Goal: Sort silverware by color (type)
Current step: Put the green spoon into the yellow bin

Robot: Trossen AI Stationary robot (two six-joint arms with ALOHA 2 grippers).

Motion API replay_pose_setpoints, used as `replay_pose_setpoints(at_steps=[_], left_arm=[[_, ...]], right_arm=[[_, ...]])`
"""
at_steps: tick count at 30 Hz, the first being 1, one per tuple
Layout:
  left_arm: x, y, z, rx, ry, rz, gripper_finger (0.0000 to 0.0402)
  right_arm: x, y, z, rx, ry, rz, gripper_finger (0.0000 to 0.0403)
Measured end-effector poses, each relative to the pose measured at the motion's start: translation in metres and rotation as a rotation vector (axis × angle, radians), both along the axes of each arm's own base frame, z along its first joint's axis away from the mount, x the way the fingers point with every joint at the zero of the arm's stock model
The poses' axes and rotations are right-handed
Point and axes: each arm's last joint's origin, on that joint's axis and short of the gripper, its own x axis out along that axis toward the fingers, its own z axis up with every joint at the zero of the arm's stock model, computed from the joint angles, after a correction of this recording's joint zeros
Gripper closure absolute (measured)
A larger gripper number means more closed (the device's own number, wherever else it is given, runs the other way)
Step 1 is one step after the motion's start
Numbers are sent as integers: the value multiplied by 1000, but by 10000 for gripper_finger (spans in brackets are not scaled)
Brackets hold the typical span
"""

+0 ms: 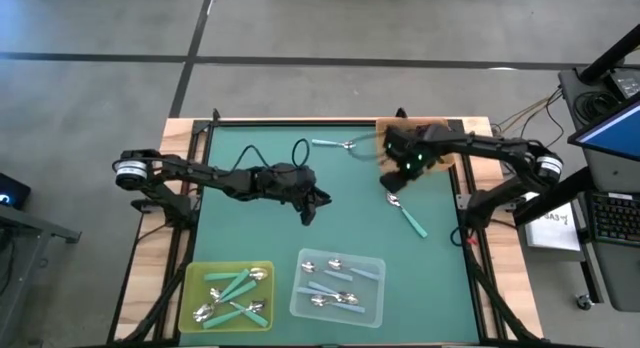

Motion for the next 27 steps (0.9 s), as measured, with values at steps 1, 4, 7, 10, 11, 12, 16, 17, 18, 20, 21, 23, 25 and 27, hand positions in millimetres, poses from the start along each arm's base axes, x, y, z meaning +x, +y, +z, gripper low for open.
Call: replay_pose_setpoints(at_steps=[1,4,7,10,11,12,16,17,18,20,21,23,25,27], left_arm=[[0,0,0,7,5,-3,347],[-1,0,-1,10,16,-5,347],[-1,0,-2,10,23,-6,347],[-2,-1,-3,7,41,-13,347],[-3,-2,-4,1,51,-23,347],[-3,-3,-5,-9,63,-41,347],[-5,-6,-7,-28,92,-67,347],[-5,-7,-7,-29,93,-70,347],[-5,-8,-7,-29,92,-72,347],[-5,-10,-6,-28,90,-77,347],[-5,-10,-6,-28,87,-79,347],[-5,-11,-5,-28,85,-81,347],[-5,-11,-5,-28,84,-81,347],[-5,-11,-4,-28,82,-81,347]], right_arm=[[2,9,-1,11,23,16,249],[9,35,-4,-2,67,63,254],[14,57,-7,-30,93,101,258],[15,71,-12,-84,135,114,259],[15,74,-15,-92,151,119,259],[15,77,-19,-93,162,123,258],[12,77,-38,-81,226,126,258],[11,76,-43,-78,245,126,258],[10,75,-48,-73,264,127,259],[10,75,-58,-56,291,130,258],[10,76,-62,-48,288,131,258],[13,76,-69,-19,267,134,257],[16,76,-74,-5,257,143,258],[17,76,-79,-16,270,152,261]])
